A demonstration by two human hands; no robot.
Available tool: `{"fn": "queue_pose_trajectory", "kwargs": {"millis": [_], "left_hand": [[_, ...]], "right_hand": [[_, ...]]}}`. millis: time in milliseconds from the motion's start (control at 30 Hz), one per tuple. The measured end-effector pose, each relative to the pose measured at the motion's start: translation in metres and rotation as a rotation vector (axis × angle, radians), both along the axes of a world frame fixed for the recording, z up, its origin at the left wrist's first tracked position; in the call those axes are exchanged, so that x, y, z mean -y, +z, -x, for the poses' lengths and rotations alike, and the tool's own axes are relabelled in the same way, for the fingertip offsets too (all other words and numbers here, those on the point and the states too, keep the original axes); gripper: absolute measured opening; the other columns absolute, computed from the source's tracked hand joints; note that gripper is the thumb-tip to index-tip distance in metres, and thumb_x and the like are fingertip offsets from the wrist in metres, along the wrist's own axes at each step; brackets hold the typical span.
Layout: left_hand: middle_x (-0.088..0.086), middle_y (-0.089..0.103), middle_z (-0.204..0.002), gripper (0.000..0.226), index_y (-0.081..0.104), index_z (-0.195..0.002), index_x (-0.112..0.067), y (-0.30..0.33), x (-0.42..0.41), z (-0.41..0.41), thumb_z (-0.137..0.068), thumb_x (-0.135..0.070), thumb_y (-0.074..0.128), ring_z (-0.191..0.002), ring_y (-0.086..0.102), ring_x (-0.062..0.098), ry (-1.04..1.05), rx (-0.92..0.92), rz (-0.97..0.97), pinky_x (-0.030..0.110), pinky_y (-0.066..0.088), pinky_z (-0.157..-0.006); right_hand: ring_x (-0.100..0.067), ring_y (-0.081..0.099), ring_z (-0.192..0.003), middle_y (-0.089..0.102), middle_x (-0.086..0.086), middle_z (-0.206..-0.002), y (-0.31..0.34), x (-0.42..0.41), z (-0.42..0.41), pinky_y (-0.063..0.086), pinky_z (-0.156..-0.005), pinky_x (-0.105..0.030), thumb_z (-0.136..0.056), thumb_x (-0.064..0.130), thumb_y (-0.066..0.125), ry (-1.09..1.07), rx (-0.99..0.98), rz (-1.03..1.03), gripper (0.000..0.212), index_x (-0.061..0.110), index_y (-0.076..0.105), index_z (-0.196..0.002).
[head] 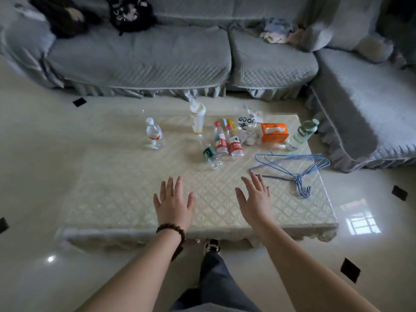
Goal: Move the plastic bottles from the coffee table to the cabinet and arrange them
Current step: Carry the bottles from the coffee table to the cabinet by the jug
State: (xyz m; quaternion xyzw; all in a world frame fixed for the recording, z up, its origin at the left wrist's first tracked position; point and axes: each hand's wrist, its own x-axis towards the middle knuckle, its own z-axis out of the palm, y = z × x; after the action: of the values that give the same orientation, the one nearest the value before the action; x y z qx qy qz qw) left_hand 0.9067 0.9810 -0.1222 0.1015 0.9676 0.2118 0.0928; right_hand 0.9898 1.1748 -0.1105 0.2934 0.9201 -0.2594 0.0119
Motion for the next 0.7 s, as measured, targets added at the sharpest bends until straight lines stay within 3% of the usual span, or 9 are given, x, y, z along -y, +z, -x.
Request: {"fn": "queue_pose_trajectory", "kwargs": {"millis": [333, 700], "left_hand": [[0.011, 0.033, -0.151, 0.059, 0.036, -0.142, -0.017, -0.018, -0.008, 0.108, -0.09, -0.037, 0.053, -0.142, 0.021, 0.029, 0.149, -0.012, 0.077, 0.054, 0.019, -0.111], [0.014, 0.035, -0.149, 0.057, 0.038, -0.141, -0.016, -0.065, -0.006, 0.189, -0.089, -0.034, 0.055, -0.141, 0.023, 0.03, 0.205, -0.019, 0.104, 0.053, 0.024, -0.111]], "right_hand": [[-0.016, 0.001, -0.147, 0.015, 0.001, -0.159, -0.031, -0.033, 0.139, 0.005, -0.12, -0.041, -0.097, 0.04, 0.042, 0.145, -0.019, 0.093, 0.052, 0.024, 0.033, -0.145], [-0.016, 0.008, -0.147, 0.017, 0.003, -0.158, -0.102, -0.051, 0.232, 0.015, -0.119, -0.04, -0.095, 0.036, 0.047, 0.227, 0.039, 0.172, 0.053, 0.022, 0.034, -0.145]]}}
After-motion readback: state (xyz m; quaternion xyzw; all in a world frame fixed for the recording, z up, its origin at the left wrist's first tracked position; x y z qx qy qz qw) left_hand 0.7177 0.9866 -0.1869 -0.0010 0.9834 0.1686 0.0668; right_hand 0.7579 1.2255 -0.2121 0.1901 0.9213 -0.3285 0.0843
